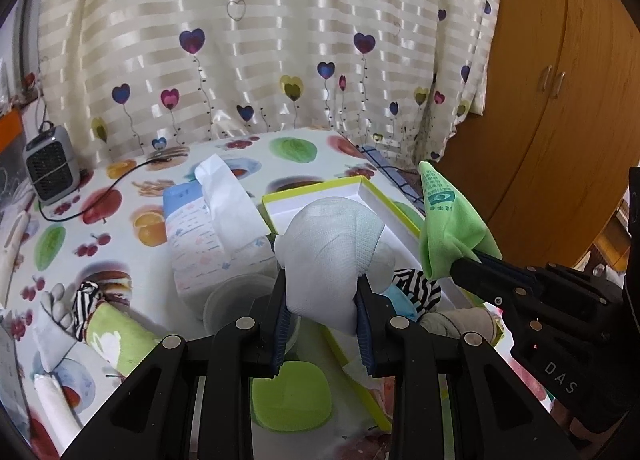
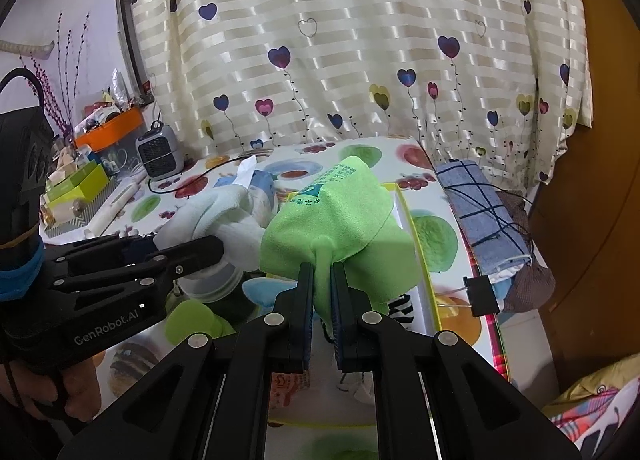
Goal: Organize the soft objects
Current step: 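Carry the white sock and green cloth in both grippers toward the white tray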
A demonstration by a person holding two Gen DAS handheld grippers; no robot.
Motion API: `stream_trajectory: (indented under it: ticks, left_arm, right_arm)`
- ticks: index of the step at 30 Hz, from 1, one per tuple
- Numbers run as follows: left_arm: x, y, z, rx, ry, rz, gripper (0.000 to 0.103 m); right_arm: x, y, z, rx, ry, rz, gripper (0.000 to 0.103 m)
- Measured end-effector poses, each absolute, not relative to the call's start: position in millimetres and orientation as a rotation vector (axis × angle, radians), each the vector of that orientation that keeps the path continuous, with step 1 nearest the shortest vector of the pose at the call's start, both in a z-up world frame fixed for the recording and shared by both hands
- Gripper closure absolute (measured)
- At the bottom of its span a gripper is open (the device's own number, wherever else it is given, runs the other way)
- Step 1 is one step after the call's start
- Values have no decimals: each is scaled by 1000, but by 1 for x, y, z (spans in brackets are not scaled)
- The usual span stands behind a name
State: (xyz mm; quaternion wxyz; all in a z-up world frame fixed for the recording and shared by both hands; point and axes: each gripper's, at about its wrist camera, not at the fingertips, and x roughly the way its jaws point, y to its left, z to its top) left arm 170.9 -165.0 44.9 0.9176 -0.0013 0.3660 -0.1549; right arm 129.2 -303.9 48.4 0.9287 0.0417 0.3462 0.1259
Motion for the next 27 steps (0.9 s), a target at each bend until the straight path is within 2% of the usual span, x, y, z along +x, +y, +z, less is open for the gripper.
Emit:
stream_trajectory:
  ticks: [27]
  left_arm:
    - [200, -190, 32, 35, 789, -326, 76]
  right_arm:
    - [159, -317, 24, 91, 764, 247, 95]
